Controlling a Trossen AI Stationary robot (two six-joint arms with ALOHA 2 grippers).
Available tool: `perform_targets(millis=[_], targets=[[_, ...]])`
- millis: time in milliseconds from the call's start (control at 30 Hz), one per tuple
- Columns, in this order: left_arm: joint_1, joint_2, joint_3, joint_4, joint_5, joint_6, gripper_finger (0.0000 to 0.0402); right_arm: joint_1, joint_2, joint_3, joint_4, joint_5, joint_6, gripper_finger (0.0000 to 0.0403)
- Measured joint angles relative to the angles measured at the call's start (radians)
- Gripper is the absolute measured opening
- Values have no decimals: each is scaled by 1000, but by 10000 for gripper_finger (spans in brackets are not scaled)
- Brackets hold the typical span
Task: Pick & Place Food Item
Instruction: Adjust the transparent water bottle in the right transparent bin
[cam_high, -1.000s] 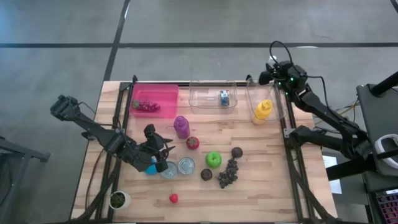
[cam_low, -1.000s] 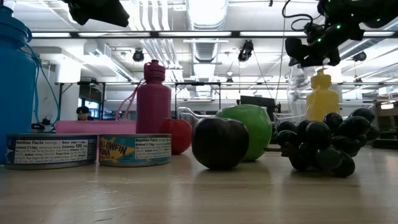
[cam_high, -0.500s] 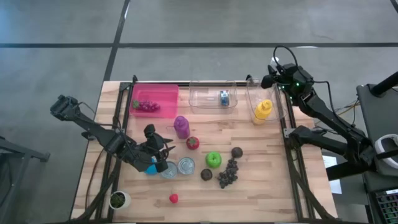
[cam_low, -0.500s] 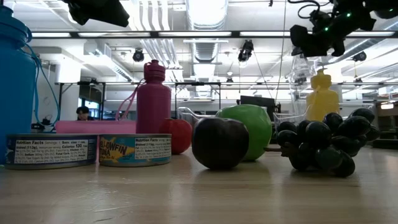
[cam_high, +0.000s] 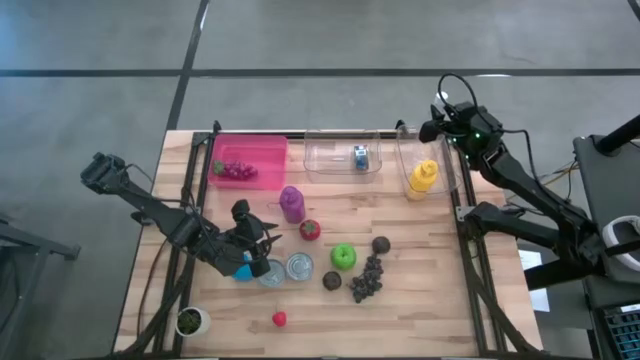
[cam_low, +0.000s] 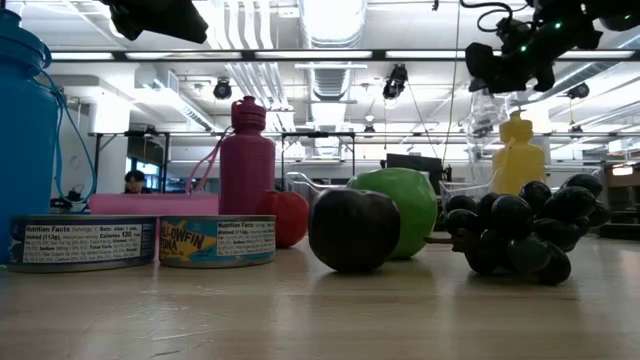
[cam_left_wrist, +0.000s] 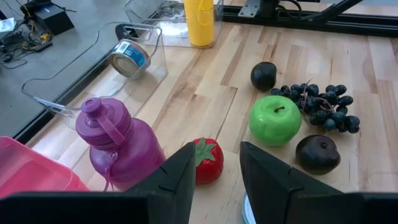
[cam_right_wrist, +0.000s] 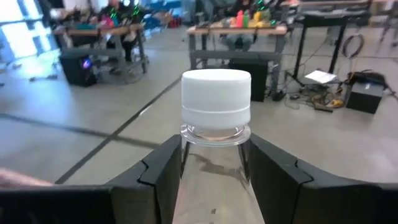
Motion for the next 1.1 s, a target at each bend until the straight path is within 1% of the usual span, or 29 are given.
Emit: perform_targets(millis=[100, 233, 333, 467, 533, 667, 800, 1100], targets=[[0, 0, 0, 0, 0, 0, 129, 5, 34, -15, 79, 53, -5, 161], [0, 0, 0, 0, 0, 0, 131, 29, 102, -26, 165, 174, -37, 155], [0, 0, 0, 0, 0, 0, 129, 39, 149, -14, 177, 249, -46, 155], [0, 0, 0, 0, 0, 0, 129, 39, 210, -12, 177, 320, -51, 160], [0, 0, 0, 0, 0, 0, 130, 39, 235, -12, 190, 348, -23, 159], [0, 0, 0, 0, 0, 0, 131, 39, 261, -12, 208, 377, 28, 154], [0, 0, 0, 0, 0, 0, 129, 39, 270, -12, 206, 395, 21, 155], [0, 0, 0, 0, 0, 0, 131, 39, 269, -12, 201, 394, 15, 160]])
